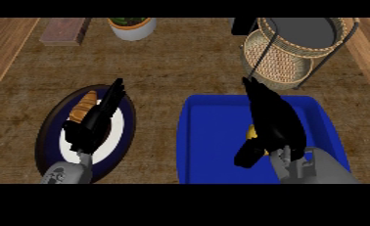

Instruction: Pick the lemon from the tray and place it in the tiered basket

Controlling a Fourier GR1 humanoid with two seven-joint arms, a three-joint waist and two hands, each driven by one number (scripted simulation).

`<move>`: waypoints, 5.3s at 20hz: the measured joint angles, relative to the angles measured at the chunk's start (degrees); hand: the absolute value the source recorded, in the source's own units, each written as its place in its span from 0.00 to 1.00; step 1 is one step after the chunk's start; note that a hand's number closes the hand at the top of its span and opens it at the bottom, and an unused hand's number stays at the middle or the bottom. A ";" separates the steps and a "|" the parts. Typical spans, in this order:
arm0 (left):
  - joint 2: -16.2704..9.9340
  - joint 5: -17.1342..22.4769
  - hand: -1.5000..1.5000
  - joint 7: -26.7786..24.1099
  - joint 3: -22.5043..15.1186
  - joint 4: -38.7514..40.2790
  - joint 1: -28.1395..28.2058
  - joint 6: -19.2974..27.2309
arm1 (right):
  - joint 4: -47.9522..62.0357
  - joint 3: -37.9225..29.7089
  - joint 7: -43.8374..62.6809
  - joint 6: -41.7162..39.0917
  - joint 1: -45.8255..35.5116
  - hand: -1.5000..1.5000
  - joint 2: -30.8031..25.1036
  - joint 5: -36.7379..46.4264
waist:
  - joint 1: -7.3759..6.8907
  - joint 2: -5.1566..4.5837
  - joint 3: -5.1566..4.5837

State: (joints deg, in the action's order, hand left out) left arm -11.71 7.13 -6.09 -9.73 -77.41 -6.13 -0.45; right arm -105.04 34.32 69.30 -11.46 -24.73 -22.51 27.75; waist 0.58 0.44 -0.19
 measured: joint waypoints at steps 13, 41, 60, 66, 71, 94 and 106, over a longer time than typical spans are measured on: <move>-0.58 0.42 0.50 -0.20 1.64 1.25 -0.99 -1.50 | 5.04 -0.44 0.96 -0.78 5.51 0.00 2.35 5.95 | -0.27 -0.29 0.09; 2.11 -2.61 0.50 -0.14 3.06 -0.59 0.79 -3.15 | 14.96 -9.40 -10.15 1.52 17.59 1.00 11.08 19.49 | -0.59 -0.43 0.19; 4.19 -5.28 0.50 1.37 5.06 -2.28 1.21 -4.23 | 21.71 -25.24 -38.97 2.88 17.04 1.00 -3.86 19.15 | 0.30 -0.62 0.40; 3.93 -4.78 0.50 1.37 5.83 -2.28 1.02 -4.31 | 30.29 -38.56 -61.57 3.29 16.98 1.00 -18.93 9.72 | 0.67 -0.85 0.60; 4.23 -5.12 0.50 1.51 5.26 -2.43 0.83 -4.39 | 38.39 -49.65 -77.17 -1.04 13.40 1.00 -23.44 -3.53 | 0.02 -0.73 0.57; 4.91 -6.04 0.50 1.08 5.43 -0.64 -0.05 -6.11 | 59.94 -49.54 -70.50 -13.83 -29.77 1.00 -25.83 -10.07 | -2.24 -0.70 0.14; 5.06 -5.82 0.50 3.10 6.05 -1.28 -1.58 -6.74 | 71.54 -42.99 -67.35 -8.18 -42.84 1.00 -13.45 -3.16 | -2.38 -0.91 0.18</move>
State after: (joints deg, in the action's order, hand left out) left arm -6.65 1.32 -2.99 -3.68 -78.69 -7.71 -7.19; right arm -33.50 -8.66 1.95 -19.65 -67.57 -35.96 24.59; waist -1.80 -0.46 -0.02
